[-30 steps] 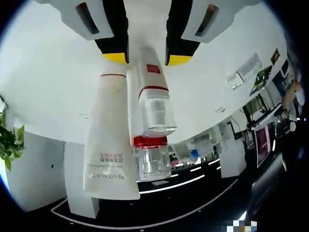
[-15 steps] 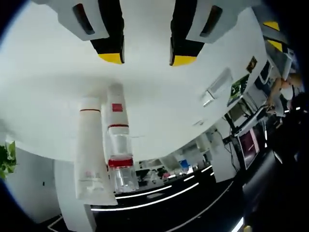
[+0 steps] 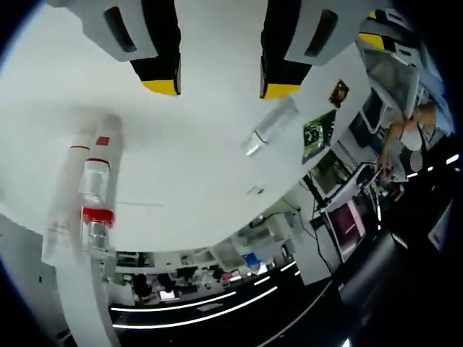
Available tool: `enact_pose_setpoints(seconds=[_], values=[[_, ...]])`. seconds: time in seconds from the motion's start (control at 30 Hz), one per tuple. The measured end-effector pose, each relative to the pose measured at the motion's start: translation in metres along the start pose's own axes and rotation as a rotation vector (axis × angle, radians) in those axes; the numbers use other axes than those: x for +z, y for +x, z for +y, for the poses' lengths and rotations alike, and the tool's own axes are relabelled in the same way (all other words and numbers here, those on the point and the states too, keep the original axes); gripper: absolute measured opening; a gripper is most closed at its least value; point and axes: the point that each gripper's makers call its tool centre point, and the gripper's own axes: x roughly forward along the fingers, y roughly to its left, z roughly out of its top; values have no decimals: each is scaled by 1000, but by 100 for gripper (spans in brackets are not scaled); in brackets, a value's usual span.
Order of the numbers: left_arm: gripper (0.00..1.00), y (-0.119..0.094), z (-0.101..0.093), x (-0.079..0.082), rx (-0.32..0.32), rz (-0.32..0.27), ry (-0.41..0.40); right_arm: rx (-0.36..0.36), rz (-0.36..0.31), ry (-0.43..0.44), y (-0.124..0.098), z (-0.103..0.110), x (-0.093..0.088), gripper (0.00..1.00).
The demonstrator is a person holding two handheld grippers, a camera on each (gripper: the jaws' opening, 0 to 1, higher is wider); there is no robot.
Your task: Arrange the skincare products in the storage area until every visible bottle or jar stands upright without overlapping.
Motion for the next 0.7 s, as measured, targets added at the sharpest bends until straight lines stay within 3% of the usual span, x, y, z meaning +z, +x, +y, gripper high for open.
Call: enact_pose_setpoints(seconds=[0.23,0.3,0.33,0.4,0.5,0.57,0.7], values=[[17,-3,1,4,7,-22,19,31,38,22,10,34,-6,43],[17,-3,1,5,7,-24,23,66,52,87,11,51,-11,33],[16,-3,1,5,7,-25,23,70,55,96,11,56,-12,22],[11,-5,0,6,-1,-30,10,72,32,68,11,65,-9,15],[8,-11,3,16,2,-79,-8,88,27,65,14,76,-8,25],[9,-15,-1,29,-22,-155,-43,100,38,41,15,79,-8,23],[12,-19,-1,33,-23,-169,-42,119,67,12,19,83,-9,25]])
